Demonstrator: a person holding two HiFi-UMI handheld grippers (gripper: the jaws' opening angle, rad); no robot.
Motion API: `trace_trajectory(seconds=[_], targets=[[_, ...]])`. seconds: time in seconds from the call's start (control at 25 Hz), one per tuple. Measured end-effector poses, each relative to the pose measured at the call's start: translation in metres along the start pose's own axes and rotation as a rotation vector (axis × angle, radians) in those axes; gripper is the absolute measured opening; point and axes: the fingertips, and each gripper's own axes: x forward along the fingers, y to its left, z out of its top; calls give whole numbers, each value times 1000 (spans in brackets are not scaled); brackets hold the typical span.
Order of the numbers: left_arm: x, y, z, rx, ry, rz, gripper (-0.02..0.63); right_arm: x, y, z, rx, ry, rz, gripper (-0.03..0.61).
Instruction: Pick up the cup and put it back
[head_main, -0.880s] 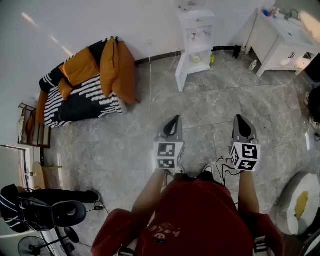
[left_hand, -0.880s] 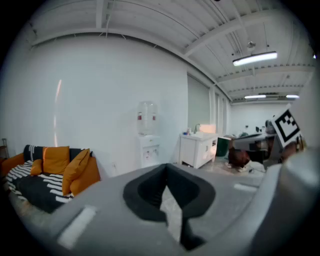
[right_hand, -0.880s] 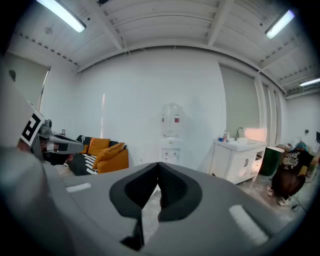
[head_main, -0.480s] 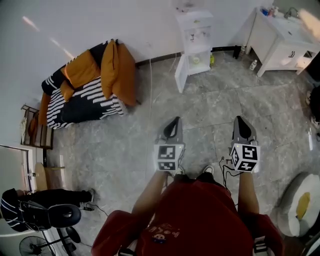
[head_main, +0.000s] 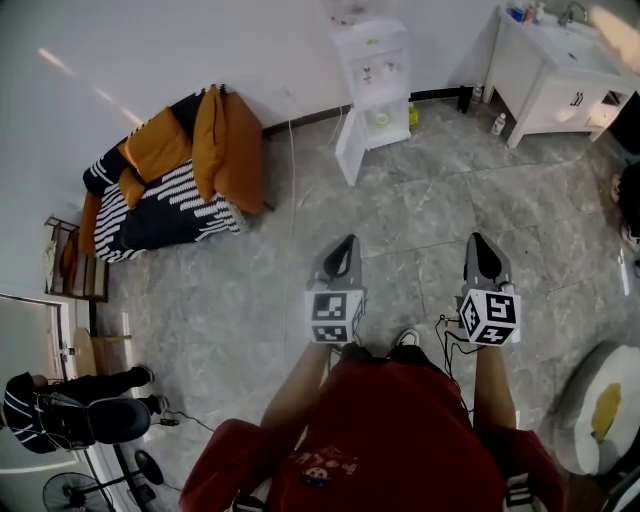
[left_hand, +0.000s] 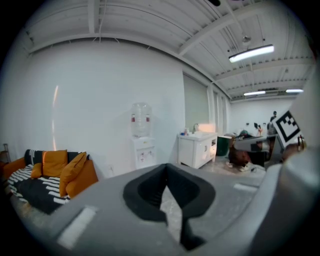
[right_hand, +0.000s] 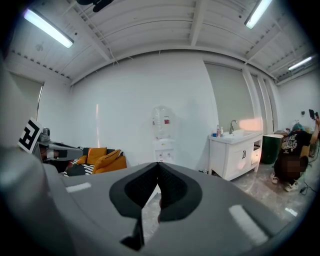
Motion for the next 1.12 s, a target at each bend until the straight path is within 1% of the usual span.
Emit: trace_trajectory(seconds=[0.12,0.28,0.48,0.6,0.76,1.0,1.12], targets=[[4,-19,-10,6,18,21,0,-3,-18,-4,6,4,10,-3],[14,-37,-17,4,43,22,0,-3,-32,-5,-1,15,24,-3],[31,-44,-11,3,24,21,0,4,-46,-14,8,37,21,-3],[44,-39,-8,-3,6,40,0,14,-54,-15,6,40,16,-3],[66,-29,-12,-21,20,35,0,38,-60,-14,-11,54,9,-3],[116,-6,-14,-37,25,39,0,95,-72,-12,-35,78,13,-3],[146,11,-9,-38,26,42,0,136,-79,-10,-19,100,12,-3]])
